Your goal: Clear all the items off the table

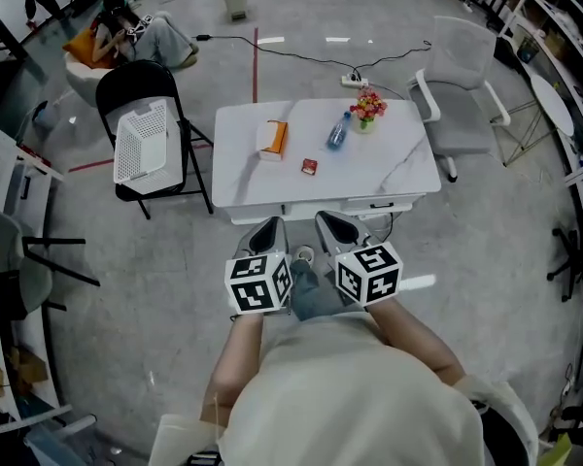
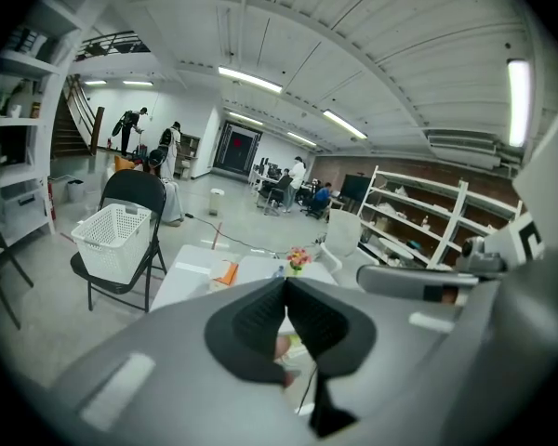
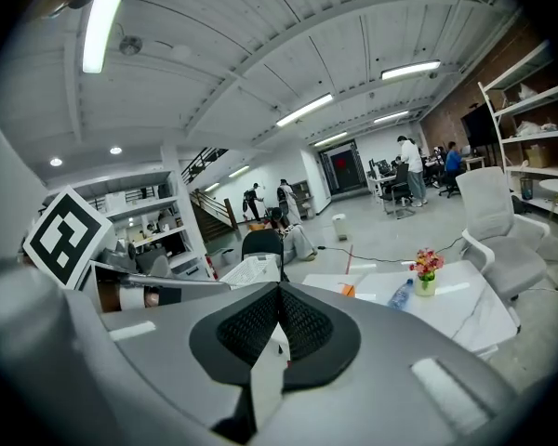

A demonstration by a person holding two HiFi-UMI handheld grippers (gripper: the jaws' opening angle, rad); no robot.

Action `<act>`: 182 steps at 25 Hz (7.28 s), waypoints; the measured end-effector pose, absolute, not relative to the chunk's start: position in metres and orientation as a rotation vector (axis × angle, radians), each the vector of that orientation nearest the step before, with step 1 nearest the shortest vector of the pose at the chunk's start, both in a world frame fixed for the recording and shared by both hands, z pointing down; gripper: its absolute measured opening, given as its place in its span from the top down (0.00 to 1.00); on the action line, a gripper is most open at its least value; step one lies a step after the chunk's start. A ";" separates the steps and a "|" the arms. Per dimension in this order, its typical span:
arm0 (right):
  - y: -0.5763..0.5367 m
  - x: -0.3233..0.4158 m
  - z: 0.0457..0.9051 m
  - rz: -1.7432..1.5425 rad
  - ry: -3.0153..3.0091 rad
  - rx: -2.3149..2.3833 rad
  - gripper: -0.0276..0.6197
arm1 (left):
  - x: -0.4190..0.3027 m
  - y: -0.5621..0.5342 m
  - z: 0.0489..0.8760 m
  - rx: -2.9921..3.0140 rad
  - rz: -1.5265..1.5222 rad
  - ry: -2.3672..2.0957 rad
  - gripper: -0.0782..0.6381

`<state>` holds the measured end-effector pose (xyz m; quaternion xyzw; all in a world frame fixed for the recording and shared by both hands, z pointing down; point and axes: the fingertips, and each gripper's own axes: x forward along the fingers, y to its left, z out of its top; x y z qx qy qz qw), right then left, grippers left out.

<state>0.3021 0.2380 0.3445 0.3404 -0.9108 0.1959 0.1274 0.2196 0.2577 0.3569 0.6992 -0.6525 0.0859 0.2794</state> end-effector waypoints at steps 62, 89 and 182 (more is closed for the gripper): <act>-0.063 0.171 0.490 0.826 -2.288 1.128 0.86 | 0.059 -0.024 0.483 1.833 0.559 -1.517 0.88; -0.131 0.107 0.680 0.988 -1.932 1.151 0.43 | 0.000 -0.093 0.607 1.739 0.618 -1.385 0.88; -0.085 0.183 0.644 1.102 -1.824 1.270 0.58 | 0.065 -0.013 0.576 1.671 0.652 -1.455 0.88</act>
